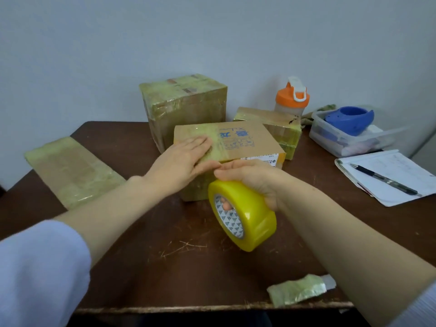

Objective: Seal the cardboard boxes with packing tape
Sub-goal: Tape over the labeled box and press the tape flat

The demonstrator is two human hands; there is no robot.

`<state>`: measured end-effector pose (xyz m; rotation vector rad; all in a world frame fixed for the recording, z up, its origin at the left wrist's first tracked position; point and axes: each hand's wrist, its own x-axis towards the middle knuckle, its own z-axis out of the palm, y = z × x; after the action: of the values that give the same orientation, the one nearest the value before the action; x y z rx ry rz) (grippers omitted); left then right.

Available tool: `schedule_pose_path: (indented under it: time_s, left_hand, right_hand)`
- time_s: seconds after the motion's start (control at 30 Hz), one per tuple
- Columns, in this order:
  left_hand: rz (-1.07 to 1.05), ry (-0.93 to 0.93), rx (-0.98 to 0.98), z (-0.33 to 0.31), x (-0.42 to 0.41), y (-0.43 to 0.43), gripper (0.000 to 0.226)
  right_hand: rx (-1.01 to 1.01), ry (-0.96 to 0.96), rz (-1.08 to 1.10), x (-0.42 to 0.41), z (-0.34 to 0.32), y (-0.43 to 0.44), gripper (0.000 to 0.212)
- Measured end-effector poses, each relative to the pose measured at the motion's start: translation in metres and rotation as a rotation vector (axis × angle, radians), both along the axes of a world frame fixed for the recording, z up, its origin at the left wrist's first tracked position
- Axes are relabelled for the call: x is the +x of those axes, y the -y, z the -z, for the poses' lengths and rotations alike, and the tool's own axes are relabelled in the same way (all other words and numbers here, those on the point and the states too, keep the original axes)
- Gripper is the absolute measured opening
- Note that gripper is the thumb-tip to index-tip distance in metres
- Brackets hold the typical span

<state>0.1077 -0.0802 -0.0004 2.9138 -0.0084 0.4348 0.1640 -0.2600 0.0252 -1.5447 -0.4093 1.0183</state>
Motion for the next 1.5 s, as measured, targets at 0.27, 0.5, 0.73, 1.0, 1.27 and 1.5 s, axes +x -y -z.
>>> schedule_pose_path:
  time_s: [0.27,0.5,0.73,1.0,1.27,1.5]
  left_hand:
    - [0.08,-0.282,-0.357,-0.013,0.016,-0.025,0.073]
    - [0.011,-0.023,-0.733,0.001,-0.005,-0.031,0.069]
    - [-0.001,0.211,-0.058,0.006,-0.014,-0.031,0.073]
    - [-0.071,-0.013,-0.365,-0.054,-0.004,-0.018,0.053]
    - [-0.328,0.225,-1.199,-0.036,0.024,0.005,0.025]
    - [-0.463,0.209,-1.109,-0.033,0.044,-0.008,0.029]
  right_hand:
    - [0.044,-0.079,0.023,-0.007,0.002,0.001,0.042]
    - [0.126,-0.108,0.106,-0.013,0.006,0.013,0.06]
    - [0.124,-0.096,0.175,-0.018,-0.012,0.022,0.056]
    - [0.402,-0.085,-0.046,-0.003,-0.096,0.041,0.034]
    - [0.378,0.113,0.114,-0.012,-0.109,-0.013,0.047]
    - [0.393,0.175,0.275,-0.013,-0.103,-0.02,0.066]
